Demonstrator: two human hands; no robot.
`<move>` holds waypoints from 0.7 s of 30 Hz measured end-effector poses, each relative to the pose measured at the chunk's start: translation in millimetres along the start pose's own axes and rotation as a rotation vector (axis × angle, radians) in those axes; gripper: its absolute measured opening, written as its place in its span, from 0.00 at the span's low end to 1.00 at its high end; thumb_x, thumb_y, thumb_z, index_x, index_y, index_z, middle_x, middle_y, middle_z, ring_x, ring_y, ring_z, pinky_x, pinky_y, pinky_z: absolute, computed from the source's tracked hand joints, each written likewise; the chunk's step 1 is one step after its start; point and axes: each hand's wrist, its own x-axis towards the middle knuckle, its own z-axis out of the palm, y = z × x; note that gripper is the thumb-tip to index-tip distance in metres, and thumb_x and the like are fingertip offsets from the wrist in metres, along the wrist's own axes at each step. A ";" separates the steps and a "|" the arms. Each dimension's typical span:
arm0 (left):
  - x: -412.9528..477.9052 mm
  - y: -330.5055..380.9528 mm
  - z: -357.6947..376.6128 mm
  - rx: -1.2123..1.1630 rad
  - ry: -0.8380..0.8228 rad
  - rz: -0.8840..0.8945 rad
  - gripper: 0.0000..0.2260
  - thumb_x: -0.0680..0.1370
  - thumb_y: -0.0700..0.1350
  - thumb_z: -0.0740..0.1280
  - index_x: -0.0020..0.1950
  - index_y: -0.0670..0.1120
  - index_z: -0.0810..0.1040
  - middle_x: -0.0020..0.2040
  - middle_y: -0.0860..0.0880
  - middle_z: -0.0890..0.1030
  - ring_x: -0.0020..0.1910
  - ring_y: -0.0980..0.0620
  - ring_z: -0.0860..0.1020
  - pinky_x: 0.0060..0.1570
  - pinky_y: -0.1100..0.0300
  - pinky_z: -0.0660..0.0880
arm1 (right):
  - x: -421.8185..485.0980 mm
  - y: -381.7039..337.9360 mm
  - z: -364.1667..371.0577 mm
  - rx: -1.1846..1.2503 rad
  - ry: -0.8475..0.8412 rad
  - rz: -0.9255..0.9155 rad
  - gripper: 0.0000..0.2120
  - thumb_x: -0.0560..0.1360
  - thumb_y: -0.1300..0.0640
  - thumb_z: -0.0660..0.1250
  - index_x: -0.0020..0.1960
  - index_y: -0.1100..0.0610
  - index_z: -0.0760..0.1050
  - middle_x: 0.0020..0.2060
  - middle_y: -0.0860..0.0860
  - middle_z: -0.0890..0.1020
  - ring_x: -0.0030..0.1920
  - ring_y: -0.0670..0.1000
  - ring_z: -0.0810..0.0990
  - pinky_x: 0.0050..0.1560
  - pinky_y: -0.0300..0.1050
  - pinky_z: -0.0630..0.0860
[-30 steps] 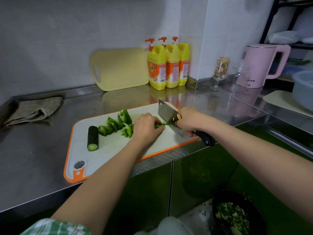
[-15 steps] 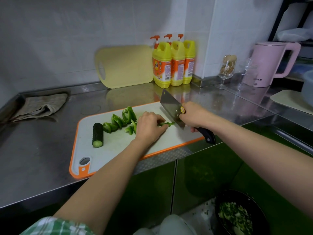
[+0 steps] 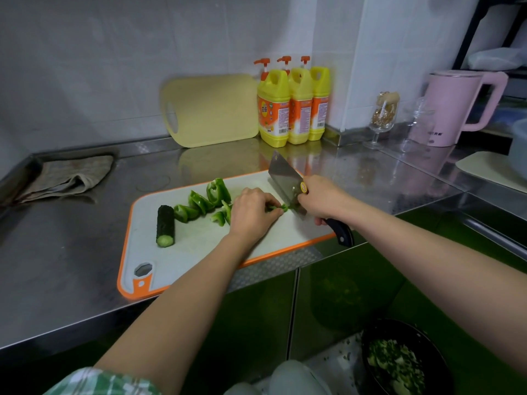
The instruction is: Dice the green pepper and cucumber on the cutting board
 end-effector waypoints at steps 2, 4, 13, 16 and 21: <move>0.5 -0.2 -0.1 -0.004 0.001 0.000 0.07 0.74 0.53 0.71 0.49 0.52 0.85 0.44 0.48 0.80 0.49 0.47 0.73 0.46 0.54 0.70 | -3.2 -2.0 -10.1 -0.013 -0.040 0.005 0.07 0.76 0.67 0.55 0.51 0.64 0.70 0.26 0.59 0.76 0.24 0.56 0.77 0.23 0.41 0.72; 0.6 0.0 0.0 -0.005 0.003 0.000 0.07 0.74 0.52 0.71 0.49 0.52 0.85 0.44 0.48 0.80 0.49 0.47 0.74 0.46 0.54 0.70 | -7.8 -5.6 -16.9 -0.052 -0.099 0.013 0.08 0.75 0.68 0.56 0.50 0.68 0.72 0.22 0.59 0.76 0.23 0.56 0.76 0.24 0.40 0.72; -0.1 1.3 -0.1 -0.012 0.011 -0.006 0.08 0.74 0.53 0.72 0.49 0.51 0.85 0.44 0.47 0.81 0.48 0.46 0.74 0.47 0.52 0.72 | -4.6 -10.3 9.5 -0.045 -0.082 0.041 0.07 0.75 0.69 0.62 0.53 0.65 0.71 0.35 0.61 0.80 0.31 0.59 0.82 0.28 0.45 0.75; -1.5 0.8 -0.5 -0.031 0.010 -0.008 0.09 0.74 0.54 0.71 0.49 0.51 0.85 0.43 0.48 0.81 0.47 0.47 0.74 0.46 0.53 0.72 | -3.3 -5.7 6.6 0.011 -0.012 0.014 0.04 0.77 0.67 0.57 0.51 0.62 0.67 0.33 0.60 0.77 0.25 0.56 0.79 0.23 0.43 0.73; -3.5 0.0 -1.5 -0.071 0.030 -0.006 0.06 0.73 0.48 0.71 0.46 0.48 0.84 0.42 0.49 0.82 0.47 0.48 0.74 0.46 0.55 0.70 | -11.8 -8.6 -13.1 -0.037 -0.088 0.015 0.09 0.75 0.67 0.55 0.51 0.66 0.71 0.26 0.59 0.77 0.29 0.59 0.80 0.25 0.41 0.74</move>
